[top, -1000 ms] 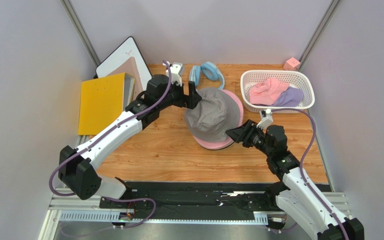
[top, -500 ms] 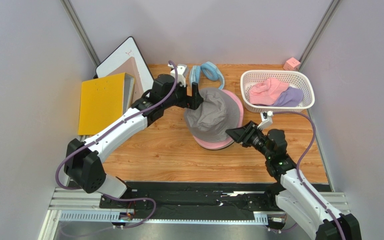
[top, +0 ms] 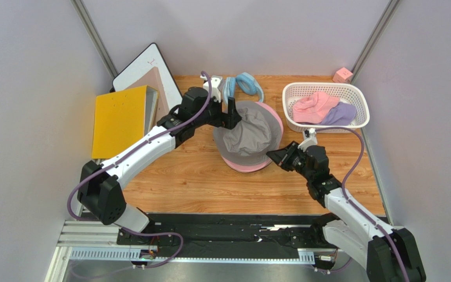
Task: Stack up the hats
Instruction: Stack the hat on the hat.
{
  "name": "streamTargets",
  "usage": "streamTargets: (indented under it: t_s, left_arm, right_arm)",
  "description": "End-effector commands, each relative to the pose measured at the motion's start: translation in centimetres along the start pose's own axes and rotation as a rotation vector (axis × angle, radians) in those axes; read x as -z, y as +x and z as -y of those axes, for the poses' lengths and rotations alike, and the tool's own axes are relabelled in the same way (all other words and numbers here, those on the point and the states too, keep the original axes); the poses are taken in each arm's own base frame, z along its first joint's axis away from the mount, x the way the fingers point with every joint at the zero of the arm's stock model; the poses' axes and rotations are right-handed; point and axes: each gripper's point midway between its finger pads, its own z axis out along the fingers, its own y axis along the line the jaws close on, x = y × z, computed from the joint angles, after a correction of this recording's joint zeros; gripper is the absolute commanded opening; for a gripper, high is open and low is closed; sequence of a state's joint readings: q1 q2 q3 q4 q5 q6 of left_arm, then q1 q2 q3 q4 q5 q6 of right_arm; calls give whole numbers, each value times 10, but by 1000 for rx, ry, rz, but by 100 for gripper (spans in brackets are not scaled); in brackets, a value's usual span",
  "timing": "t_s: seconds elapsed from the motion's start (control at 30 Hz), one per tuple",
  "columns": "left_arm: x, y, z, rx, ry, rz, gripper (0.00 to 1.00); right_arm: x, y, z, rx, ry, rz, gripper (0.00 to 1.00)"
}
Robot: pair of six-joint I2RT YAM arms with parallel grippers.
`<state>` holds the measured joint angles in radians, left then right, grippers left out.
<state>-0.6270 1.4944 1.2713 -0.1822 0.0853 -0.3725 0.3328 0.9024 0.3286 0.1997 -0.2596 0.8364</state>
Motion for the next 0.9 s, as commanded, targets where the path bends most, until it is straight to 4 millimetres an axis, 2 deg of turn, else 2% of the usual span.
streamTargets:
  t_s: [0.0,0.13,0.17,0.23,0.27,0.3,0.33,0.4,0.47,0.5,0.53,0.6,0.63,0.7,0.77,0.8,0.87]
  left_arm:
    - [-4,-22,-7,-10,-43,66,99]
    - [-6,-20,-12,-10,-70,67,99]
    - [-6,-23,-20,-10,-106,80,99]
    - [-7,-22,-20,-3,-93,73,99]
    - [-4,-25,-20,6,-76,82,100]
    - [0,-26,-12,10,-26,87,99]
    - [5,-38,-7,4,11,144,100]
    - [23,-38,7,-9,117,164,100]
    - [39,-51,8,-3,196,226,100]
    - [46,-48,18,17,282,209,99]
    - [49,-46,8,29,295,222,99]
    - [58,-44,8,28,323,234,99]
    - [58,-36,3,28,306,225,99]
    - [65,-34,-1,12,276,237,100]
    - [69,-29,-7,26,239,228,99]
    - [71,-29,-10,33,211,232,99]
    - [80,-29,-13,50,178,225,100]
  right_arm:
    - [3,14,60,18,247,-13,0]
    - [3,14,70,32,298,-14,0]
    - [2,15,73,33,311,-20,0]
    - [1,13,72,42,314,-23,0]
    - [0,13,71,41,307,-28,0]
    - [-1,11,67,43,292,-23,0]
    - [-2,10,65,39,285,-20,0]
    - [-2,7,57,40,264,-20,0]
    - [-2,5,53,39,249,-20,0]
    - [-2,4,51,41,247,-18,0]
    - [-2,1,48,42,241,-13,0]
    - [-1,1,45,49,236,-17,0]
    - [-1,-3,40,56,222,-11,0]
    - [1,-2,37,67,215,-29,0]
    - [3,-7,25,87,188,-29,7]
    - [5,-7,24,89,188,-38,25]
    - [10,-12,10,106,153,-42,45]
